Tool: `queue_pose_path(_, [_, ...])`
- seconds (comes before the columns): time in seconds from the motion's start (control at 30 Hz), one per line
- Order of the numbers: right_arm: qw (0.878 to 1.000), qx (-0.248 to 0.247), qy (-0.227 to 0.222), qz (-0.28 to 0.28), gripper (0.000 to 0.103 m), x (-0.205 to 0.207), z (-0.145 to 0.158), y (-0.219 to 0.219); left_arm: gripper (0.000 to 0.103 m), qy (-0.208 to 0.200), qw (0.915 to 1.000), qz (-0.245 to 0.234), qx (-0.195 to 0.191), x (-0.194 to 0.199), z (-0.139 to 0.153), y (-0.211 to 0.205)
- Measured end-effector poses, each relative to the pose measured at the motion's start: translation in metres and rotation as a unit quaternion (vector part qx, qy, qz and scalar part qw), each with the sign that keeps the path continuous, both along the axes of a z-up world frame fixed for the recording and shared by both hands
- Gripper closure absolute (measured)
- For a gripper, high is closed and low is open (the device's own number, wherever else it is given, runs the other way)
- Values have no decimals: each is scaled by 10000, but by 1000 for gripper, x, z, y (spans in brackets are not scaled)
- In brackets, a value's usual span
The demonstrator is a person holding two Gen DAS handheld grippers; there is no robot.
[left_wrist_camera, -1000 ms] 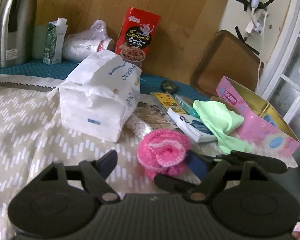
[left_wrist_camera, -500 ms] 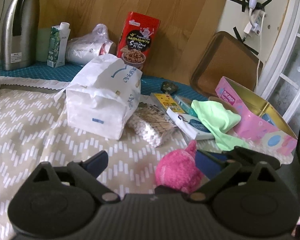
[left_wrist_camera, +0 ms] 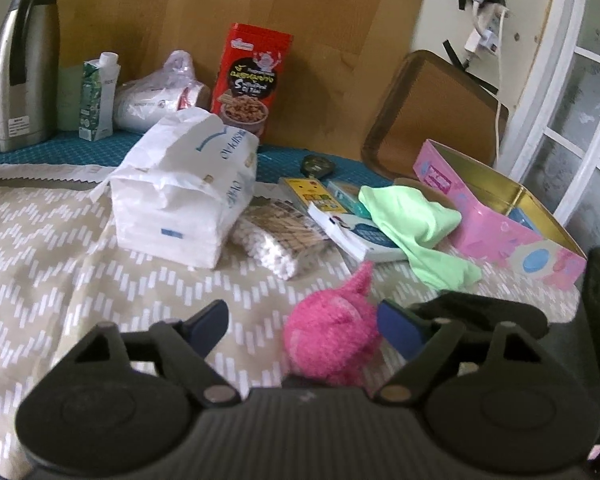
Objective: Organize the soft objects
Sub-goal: 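Grasp the pink fuzzy sock with the left gripper, then carry the pink sock over the tin and open the left gripper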
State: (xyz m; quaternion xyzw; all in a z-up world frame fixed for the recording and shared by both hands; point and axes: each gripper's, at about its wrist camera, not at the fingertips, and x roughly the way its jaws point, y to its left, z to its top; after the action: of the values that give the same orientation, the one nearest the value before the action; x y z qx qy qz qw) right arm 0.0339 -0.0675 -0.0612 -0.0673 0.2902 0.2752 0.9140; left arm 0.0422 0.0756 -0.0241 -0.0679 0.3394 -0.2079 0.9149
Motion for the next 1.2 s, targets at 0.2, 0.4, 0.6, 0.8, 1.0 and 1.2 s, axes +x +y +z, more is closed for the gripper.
queue_pose_path(0.2, [9993,-23,-154,338,39,3,-2,22,38,338,9993,132,-96,9,-15,6])
queue_pose_path(0.4, [9987,-90,-208,446,39,8,-3,32,47,317,9990,274,-177,8,-20,17])
queue_pose_path(0.6, [9988,-242,-287,325,40,-12,-1,26,48,304,9993,146,-170,-7,-17,7])
queue_pose_path(0.8, [9958,-640,-651,40,40,-50,-5,4,48,338,9989,-320,-79,-26,-16,-27])
queue_pose_path(1.0, [9951,-446,-641,-600,40,-66,-5,-46,48,278,9952,-927,173,-31,-15,-86])
queue_pose_path(1.2, [9883,-127,-618,-1392,40,-80,-10,-104,47,245,9857,-1593,501,-31,-16,-163])
